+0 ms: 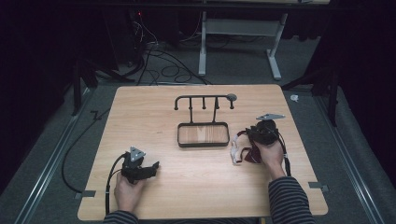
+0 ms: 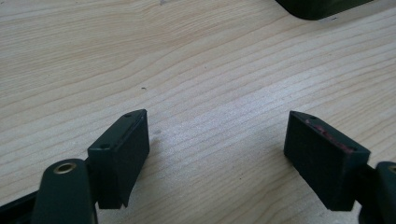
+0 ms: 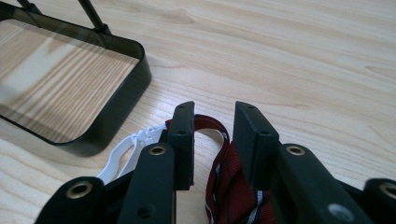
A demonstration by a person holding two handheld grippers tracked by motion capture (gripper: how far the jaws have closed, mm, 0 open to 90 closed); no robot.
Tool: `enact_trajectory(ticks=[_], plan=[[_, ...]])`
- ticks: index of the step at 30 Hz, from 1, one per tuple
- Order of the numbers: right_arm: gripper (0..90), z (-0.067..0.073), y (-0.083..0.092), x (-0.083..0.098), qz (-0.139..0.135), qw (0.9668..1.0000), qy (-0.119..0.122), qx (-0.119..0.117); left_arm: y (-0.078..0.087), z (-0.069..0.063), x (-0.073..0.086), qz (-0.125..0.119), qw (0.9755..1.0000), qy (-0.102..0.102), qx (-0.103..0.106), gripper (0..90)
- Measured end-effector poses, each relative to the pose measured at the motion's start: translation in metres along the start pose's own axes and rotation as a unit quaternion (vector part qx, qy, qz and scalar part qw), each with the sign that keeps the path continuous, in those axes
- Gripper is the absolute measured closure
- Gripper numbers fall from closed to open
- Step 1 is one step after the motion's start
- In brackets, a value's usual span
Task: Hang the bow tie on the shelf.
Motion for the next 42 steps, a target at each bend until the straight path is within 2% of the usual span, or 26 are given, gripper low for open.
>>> enact_trajectory(ticks=[8, 12, 19, 23, 26, 27, 28, 29, 30, 32, 37, 42], plan=[[71.0, -0.003, -0.014, 0.004, 0.017, 0.9998, -0.002, 0.004, 0.0, 0.0, 0.0, 0.0, 1.0, 0.0, 0.0, 22.8], [69.7, -0.004, -0.019, 0.004, 0.017, 0.9998, -0.011, 0.004, 0.0, 0.0, 0.0, 0.0, 1.0, 0.0, 0.0, 22.8], [69.8, -0.006, -0.029, 0.005, 0.027, 0.9995, -0.01, 0.011, 0.0, 0.0, 0.0, 0.0, 1.0, 0.0, 0.0, 22.8], [72.2, -0.008, -0.035, 0.008, 0.037, 0.9991, -0.013, 0.015, 0.0, 0.0, 0.0, 0.0, 1.0, 0.0, 0.0, 22.8], [77.3, -0.01, -0.037, 0.01, 0.043, 0.9989, -0.014, 0.013, 0.0, 0.0, 0.0, 0.0, 1.0, 0.0, 0.0, 22.8], [77.3, -0.01, -0.037, 0.01, 0.043, 0.9989, -0.014, 0.013, 0.0, 0.0, 0.0, 0.0, 1.0, 0.0, 0.0, 22.8], [82.1, -0.01, -0.038, 0.011, 0.046, 0.9987, -0.015, 0.011, 0.0, 0.0, 0.0, 0.0, 1.0, 0.0, 0.0, 22.8], [82.1, -0.01, -0.038, 0.011, 0.046, 0.9987, -0.015, 0.011, 0.0, 0.0, 0.0, 0.0, 1.0, 0.0, 0.0, 22.8], [86.9, -0.01, -0.038, 0.012, 0.049, 0.9987, -0.012, 0.01, 0.0, 0.0, 0.0, 0.0, 1.0, 0.0, 0.0, 22.8], [90.0, -0.01, -0.037, 0.013, 0.051, 0.9986, -0.013, 0.009, 0.0, 0.0, 0.0, 0.0, 1.0, 0.0, 0.0, 22.8], [90.0, -0.009, -0.034, 0.012, 0.048, 0.9988, -0.011, 0.005, 0.0, 0.0, 0.0, 0.0, 1.0, 0.0, 0.0, 22.8], [90.0, -0.006, -0.018, 0.007, 0.026, 0.9996, -0.006, -0.001, 0.0, 0.0, 0.0, 0.0, 1.0, 0.0, 0.0, 22.8]])
Point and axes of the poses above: each handheld gripper's, and its own axes: y roughly backward along the jaws, x roughly out of its underside, z roughly to its left, the point moved 9 cm from there along -y, roughly forward along the jaws, and after that the axes turned 14 degrees about -y, right-handed, at the moved point
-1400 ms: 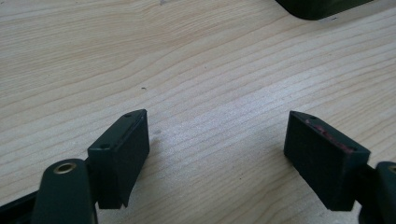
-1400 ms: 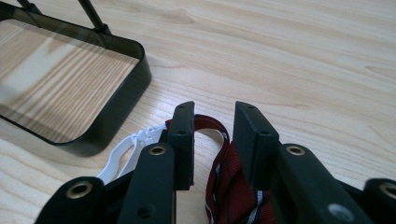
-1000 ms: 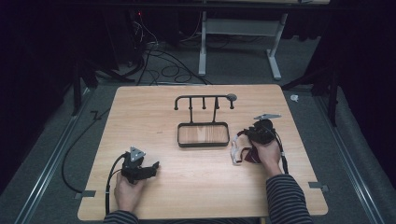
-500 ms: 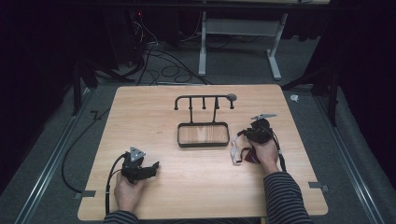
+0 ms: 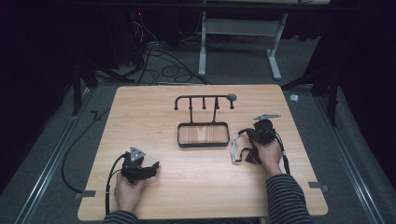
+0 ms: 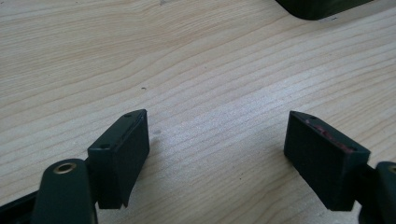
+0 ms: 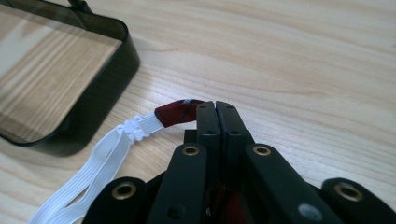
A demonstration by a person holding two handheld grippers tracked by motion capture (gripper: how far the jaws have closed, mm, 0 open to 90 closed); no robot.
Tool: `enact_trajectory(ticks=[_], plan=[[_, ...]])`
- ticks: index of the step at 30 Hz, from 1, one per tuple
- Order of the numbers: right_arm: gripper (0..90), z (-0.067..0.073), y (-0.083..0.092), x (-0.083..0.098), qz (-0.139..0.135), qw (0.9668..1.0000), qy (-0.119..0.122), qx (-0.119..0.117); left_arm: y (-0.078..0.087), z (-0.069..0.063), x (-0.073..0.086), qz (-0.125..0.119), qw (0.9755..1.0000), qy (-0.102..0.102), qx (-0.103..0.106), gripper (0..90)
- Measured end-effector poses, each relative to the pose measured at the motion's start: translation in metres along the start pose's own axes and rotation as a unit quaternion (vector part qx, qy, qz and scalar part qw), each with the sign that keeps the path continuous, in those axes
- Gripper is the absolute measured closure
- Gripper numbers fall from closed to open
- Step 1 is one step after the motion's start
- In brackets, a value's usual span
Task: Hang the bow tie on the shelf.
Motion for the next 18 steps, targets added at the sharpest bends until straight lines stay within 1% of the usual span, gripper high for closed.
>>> enact_trajectory(ticks=[1, 2, 3, 6, 7, 8, 10, 11, 12, 14, 18], plan=[[90.0, 0.0, 0.0, 0.0, 0.0, 1.0, 0.0, 0.0, 0.0, 0.0, 0.0, 0.0, 1.0, 0.0, 0.0, 22.8], [90.0, 0.001, 0.003, -0.001, -0.004, 1.0, -0.001, -0.001, 0.0, 0.0, 0.0, 0.0, 1.0, 0.0, 0.0, 22.8], [90.0, 0.002, 0.01, -0.001, -0.012, 0.9999, 0.003, -0.004, 0.0, 0.0, 0.0, 0.001, 1.0, -0.001, 0.0, 22.8], [90.0, 0.005, 0.019, -0.001, -0.02, 0.9997, 0.009, -0.006, 0.0, 0.0, 0.0, 0.001, 1.0, -0.001, 0.0, 22.8], [90.0, 0.005, 0.019, -0.001, -0.02, 0.9997, 0.009, -0.006, 0.0, 0.0, 0.0, 0.001, 1.0, -0.001, 0.0, 22.8], [90.0, 0.007, 0.025, -0.002, -0.026, 0.9995, 0.014, -0.008, 0.0, 0.0, 0.0, 0.001, 1.0, -0.001, 0.0, 22.8], [90.0, 0.009, 0.032, -0.002, -0.033, 0.9993, 0.015, -0.013, 0.0, 0.0, 0.0, 0.001, 1.0, -0.001, 0.0, 22.8], [90.0, 0.009, 0.032, -0.002, -0.033, 0.9993, 0.015, -0.013, 0.0, 0.0, 0.0, 0.001, 1.0, -0.001, 0.0, 22.8], [90.0, 0.012, 0.039, -0.003, -0.04, 0.9988, 0.021, -0.017, 0.0, 0.0, 0.0, 0.001, 1.0, -0.001, 0.0, 22.8], [90.0, 0.015, 0.047, -0.005, -0.05, 0.9982, 0.027, -0.019, 0.0, 0.0, 0.0, 0.001, 1.0, -0.001, 0.0, 22.8], [90.0, 0.019, 0.061, -0.009, -0.074, 0.9965, 0.033, -0.022, 0.0, 0.0, 0.0, 0.001, 1.0, -0.001, 0.001, 22.8]])
Point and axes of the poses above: each handheld gripper's, and its own axes: y roughly backward along the jaws, x roughly out of its underside, z roughly to its left, the point moved 9 cm from there along -y, roughly forward along the jaws, and after that the axes turned 14 degrees about -y, right-handed, at the moved point
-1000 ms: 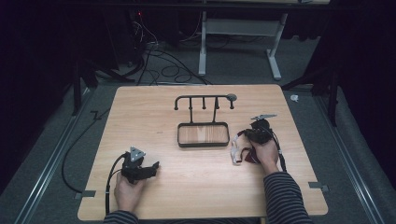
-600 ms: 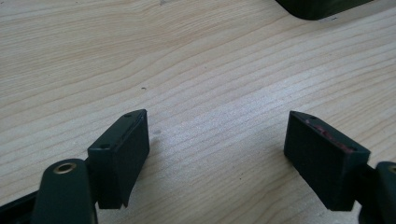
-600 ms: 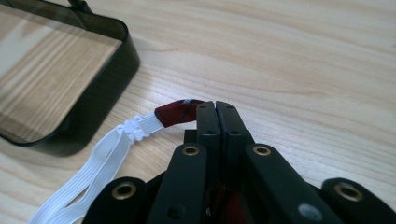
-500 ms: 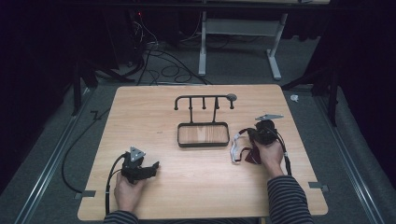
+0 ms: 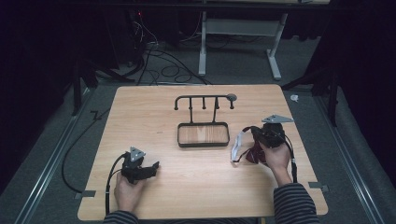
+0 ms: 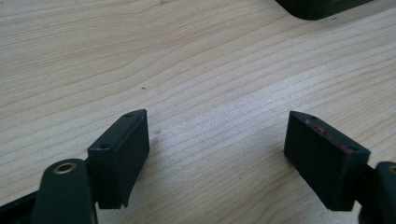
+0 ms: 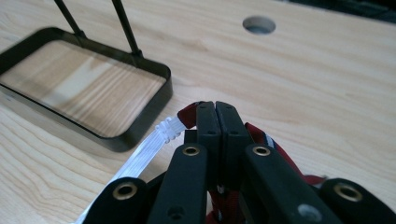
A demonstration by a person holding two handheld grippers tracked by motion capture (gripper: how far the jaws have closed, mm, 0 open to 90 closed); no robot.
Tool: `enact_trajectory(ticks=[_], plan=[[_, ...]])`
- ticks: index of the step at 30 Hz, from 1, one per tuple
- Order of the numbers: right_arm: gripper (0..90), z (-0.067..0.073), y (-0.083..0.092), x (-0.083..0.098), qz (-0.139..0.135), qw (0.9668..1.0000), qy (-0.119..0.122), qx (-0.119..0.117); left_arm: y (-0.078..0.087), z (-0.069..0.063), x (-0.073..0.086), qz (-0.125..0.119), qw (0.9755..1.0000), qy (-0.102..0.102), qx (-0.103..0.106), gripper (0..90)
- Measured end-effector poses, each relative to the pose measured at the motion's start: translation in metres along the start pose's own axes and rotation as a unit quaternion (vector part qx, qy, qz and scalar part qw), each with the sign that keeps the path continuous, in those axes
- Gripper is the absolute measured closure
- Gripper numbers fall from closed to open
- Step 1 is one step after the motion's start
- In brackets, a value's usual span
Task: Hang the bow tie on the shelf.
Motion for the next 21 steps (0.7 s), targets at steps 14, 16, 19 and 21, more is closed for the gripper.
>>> enact_trajectory(ticks=[14, 16, 19, 21], plan=[[90.0, 0.004, 0.014, -0.004, -0.013, 0.9999, 0.007, -0.004, 0.0, 0.0, 0.0, -0.001, 1.0, 0.002, 0.0, 22.8], [90.0, 0.006, 0.017, -0.004, -0.016, 0.9998, 0.01, -0.007, 0.0, 0.0, 0.0, -0.001, 1.0, 0.002, 0.0, 22.8], [90.0, 0.007, 0.021, -0.005, -0.019, 0.9997, 0.014, -0.007, 0.0, 0.0, 0.0, -0.001, 1.0, 0.002, 0.0, 22.8], [90.0, 0.008, 0.024, -0.005, -0.021, 0.9996, 0.013, -0.008, 0.0, 0.0, 0.0, -0.001, 1.0, 0.002, 0.0, 22.8]])
Point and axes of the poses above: each handheld gripper's, and its own axes: y roughly backward along the jaws, x roughly out of its underside, z roughly to its left, the point moved 9 cm from there along -y, roughly forward along the jaws, and after that the axes turned 14 degrees about -y, right-handed, at the moved point
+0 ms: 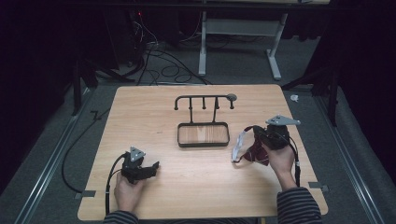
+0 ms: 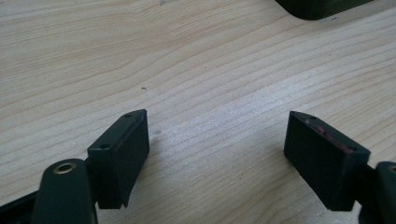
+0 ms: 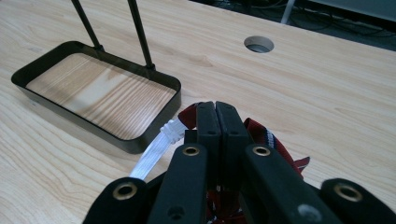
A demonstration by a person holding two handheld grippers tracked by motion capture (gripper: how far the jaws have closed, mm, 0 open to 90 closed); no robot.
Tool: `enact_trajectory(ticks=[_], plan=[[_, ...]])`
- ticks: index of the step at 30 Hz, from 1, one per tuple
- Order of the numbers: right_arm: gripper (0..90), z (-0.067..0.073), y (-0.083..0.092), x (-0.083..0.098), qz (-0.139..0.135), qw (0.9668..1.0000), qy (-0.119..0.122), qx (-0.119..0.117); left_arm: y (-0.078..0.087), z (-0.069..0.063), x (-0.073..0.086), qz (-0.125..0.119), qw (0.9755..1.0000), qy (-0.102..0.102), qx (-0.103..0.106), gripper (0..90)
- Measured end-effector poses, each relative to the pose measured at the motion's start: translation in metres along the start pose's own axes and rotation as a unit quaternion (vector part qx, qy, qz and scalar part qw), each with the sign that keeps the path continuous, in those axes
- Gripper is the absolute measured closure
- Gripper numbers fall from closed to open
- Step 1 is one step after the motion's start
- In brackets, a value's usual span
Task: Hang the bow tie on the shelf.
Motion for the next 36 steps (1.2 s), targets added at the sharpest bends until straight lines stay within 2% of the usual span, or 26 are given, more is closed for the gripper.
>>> enact_trajectory(ticks=[4, 15, 26, 36], plan=[[90.0, 0.002, 0.005, -0.001, -0.006, 0.9999, 0.009, 0.005, 0.0, 0.0, 0.0, 0.0, 1.0, 0.0, 0.0, 22.8], [90.0, 0.009, 0.02, -0.007, -0.027, 0.9995, 0.014, -0.005, 0.0, 0.0, 0.0, 0.0, 1.0, -0.001, 0.0, 22.8], [90.0, 0.024, 0.036, -0.012, -0.041, 0.9984, 0.034, -0.017, 0.0, 0.0, 0.0, 0.0, 1.0, -0.001, 0.0, 22.8], [90.0, 0.047, 0.046, -0.02, -0.052, 0.9964, 0.056, -0.036, 0.0, 0.0, 0.0, 0.0, 1.0, -0.001, 0.0, 22.8]])
Point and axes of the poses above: each handheld gripper's, and its own axes: y roughly backward along the jaws, x roughly out of its underside, z roughly to its left, the point moved 9 cm from there along -y, roughly forward along the jaws, and after that the axes turned 14 degrees about -y, right-handed, at the moved point
